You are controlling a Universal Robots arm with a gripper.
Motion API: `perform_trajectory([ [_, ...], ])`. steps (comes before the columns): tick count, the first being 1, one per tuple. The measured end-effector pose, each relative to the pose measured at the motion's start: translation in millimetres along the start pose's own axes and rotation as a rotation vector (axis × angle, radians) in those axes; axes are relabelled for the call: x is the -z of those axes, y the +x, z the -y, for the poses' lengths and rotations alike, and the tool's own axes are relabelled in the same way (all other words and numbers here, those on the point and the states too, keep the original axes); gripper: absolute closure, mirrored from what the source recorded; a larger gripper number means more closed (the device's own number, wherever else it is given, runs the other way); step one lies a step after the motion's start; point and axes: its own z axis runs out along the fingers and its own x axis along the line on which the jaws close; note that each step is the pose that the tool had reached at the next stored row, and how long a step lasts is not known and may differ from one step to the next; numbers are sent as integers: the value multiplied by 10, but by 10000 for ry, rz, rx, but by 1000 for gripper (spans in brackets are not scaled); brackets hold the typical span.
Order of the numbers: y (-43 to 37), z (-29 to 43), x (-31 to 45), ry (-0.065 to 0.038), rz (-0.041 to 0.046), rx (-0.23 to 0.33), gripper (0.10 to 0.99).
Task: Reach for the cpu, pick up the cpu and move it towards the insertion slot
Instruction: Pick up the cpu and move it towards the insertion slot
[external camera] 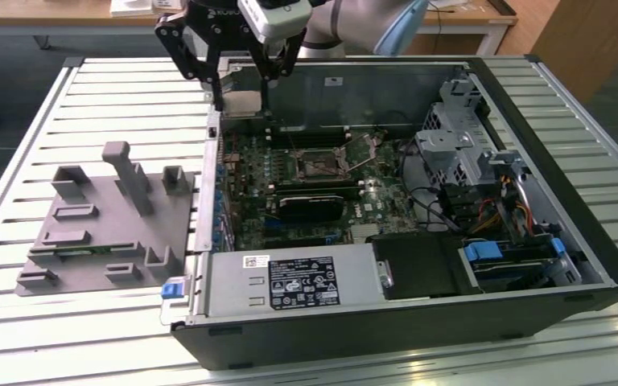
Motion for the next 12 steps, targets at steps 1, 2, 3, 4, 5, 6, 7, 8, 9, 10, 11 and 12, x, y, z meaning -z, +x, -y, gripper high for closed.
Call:
perform_trajectory([
  [1,-15,0,0,0,0,0,545],
  [2,-31,0,0,1,-1,0,545],
  [3,-46,0,0,0,0,0,545],
  [4,-62,0,0,0,0,0,545],
  [5,-77,0,-1,0,0,0,545],
  [6,-92,0,-1,0,0,0,545],
  [7,-107,1,0,1,-1,-1,545],
  [8,-123,1,-1,0,0,0,545],
  [9,-138,1,-1,0,0,0,545],
  [10,-154,1,-1,0,0,0,545],
  [11,-170,1,-1,1,0,0,545],
  [12,-187,1,-1,0,0,1,545],
])
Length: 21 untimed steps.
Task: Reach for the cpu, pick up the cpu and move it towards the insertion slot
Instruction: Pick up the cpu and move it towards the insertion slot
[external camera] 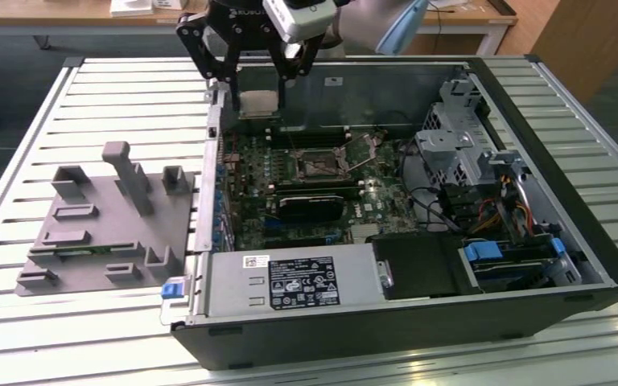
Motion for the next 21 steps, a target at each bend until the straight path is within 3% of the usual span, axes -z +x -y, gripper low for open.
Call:
perform_trajectory([
  [14,-222,-2,-1,-1,0,-1,545],
  [21,-343,-82,-3,-1,0,6,545],
])
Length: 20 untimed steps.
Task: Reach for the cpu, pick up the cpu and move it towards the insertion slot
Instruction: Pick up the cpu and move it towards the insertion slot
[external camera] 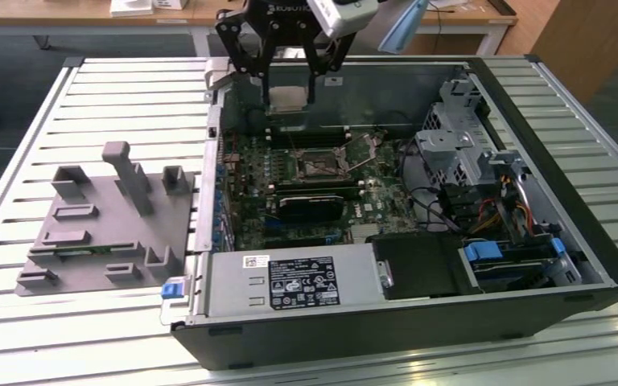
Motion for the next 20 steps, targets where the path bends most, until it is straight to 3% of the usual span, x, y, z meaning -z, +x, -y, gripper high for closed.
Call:
perform_trajectory([
  [9,-129,-123,-3,-1,1,14,545],
  [20,-262,-325,-9,-5,0,19,545],
])
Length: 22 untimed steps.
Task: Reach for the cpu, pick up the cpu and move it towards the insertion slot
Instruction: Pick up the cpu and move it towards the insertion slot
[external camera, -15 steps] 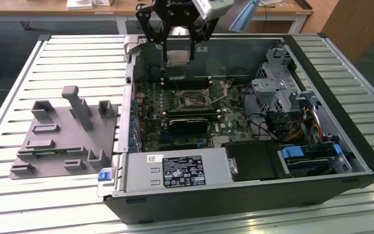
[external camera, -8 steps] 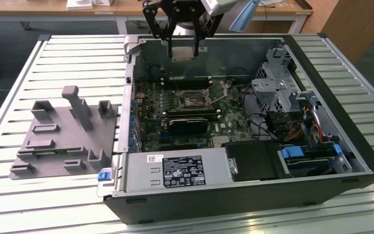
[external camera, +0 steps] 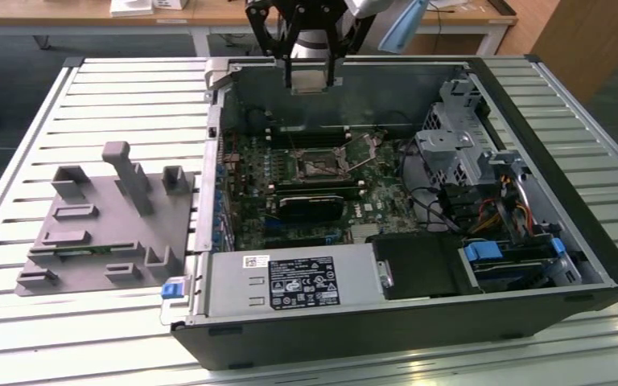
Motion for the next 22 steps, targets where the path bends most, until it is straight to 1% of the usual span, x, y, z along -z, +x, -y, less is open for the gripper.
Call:
perform_trajectory([
  [7,-74,-137,-4,-12,1,2,545],
  [10,-121,-195,-7,-11,0,1,545],
  [16,-232,-220,-12,-11,0,2,545],
  [22,-317,-235,-18,-12,0,1,545],
])
